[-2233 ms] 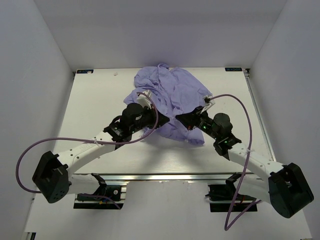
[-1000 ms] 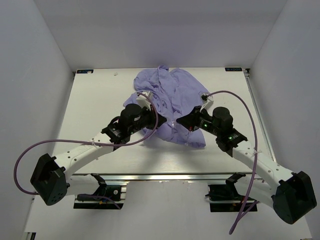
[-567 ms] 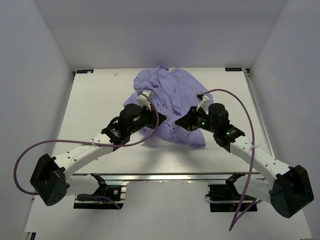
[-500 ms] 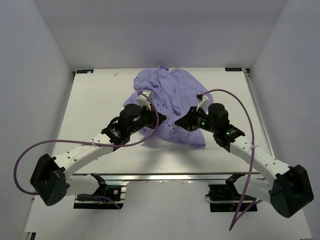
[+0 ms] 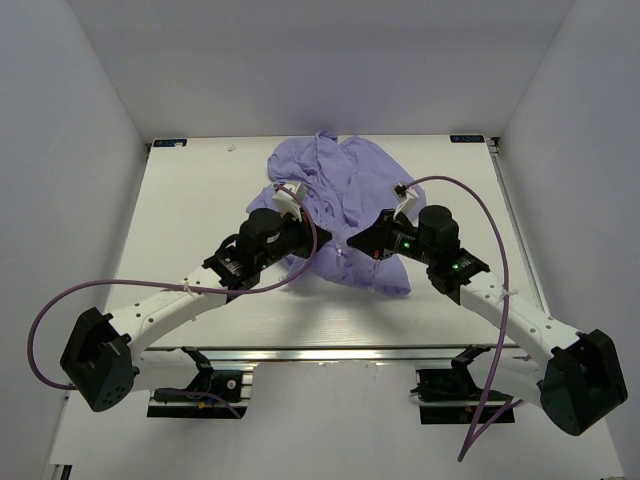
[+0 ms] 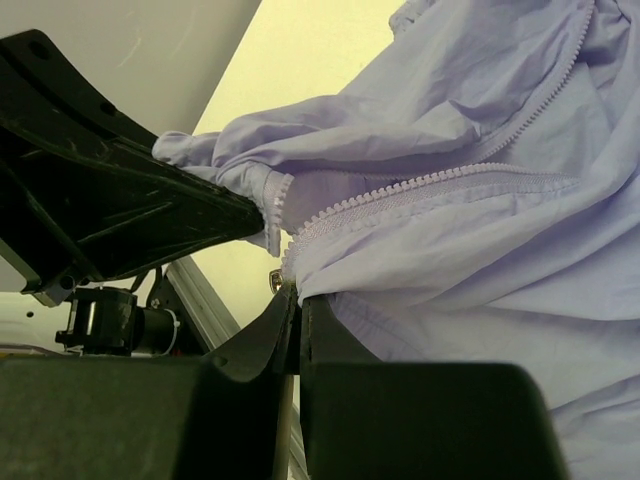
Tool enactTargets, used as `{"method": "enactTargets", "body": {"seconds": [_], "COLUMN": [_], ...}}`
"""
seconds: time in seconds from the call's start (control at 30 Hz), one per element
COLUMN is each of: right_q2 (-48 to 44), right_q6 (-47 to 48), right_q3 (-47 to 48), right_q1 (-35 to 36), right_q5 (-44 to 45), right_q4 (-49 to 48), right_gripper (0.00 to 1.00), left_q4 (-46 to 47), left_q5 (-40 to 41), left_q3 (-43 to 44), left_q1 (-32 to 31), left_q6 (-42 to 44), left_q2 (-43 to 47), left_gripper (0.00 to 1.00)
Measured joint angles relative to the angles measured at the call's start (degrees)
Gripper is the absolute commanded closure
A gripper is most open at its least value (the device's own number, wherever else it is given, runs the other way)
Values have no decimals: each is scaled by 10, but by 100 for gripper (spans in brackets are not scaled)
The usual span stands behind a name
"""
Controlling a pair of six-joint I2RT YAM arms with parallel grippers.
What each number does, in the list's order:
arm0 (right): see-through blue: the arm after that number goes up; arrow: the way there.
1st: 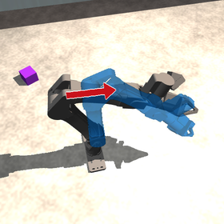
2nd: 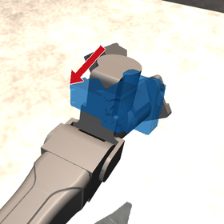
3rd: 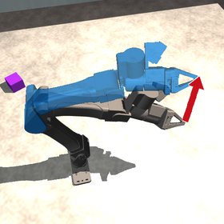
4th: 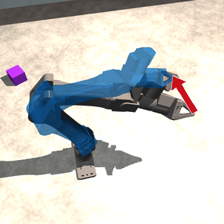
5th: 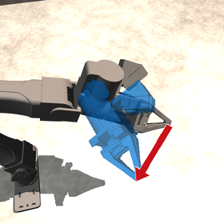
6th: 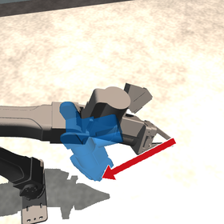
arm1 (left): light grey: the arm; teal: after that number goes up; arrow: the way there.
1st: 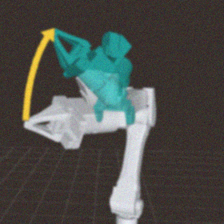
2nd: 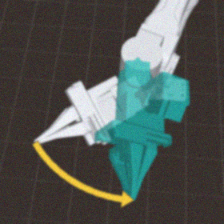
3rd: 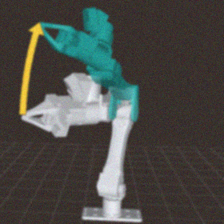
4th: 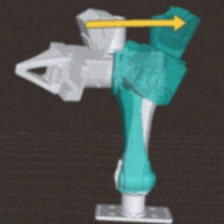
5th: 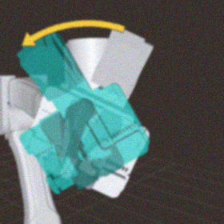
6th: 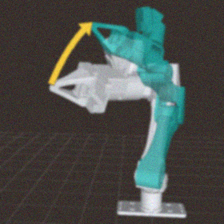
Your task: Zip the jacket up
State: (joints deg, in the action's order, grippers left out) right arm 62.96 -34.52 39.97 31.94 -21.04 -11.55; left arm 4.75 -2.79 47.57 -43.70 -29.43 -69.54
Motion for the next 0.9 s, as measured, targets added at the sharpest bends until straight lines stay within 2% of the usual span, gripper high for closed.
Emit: {"method": "enactTargets", "body": {"seconds": [0.9], "right_q2": [0], "right_q6": [-13], "right_q3": [0], "right_q1": [0], "right_q5": [17], "right_q4": [-34], "right_gripper": [100], "left_q4": [15], "left_q5": [-10], "left_q3": [-30], "left_q1": [0], "left_q6": [-17], "left_q2": [14], "left_gripper": [100]}}
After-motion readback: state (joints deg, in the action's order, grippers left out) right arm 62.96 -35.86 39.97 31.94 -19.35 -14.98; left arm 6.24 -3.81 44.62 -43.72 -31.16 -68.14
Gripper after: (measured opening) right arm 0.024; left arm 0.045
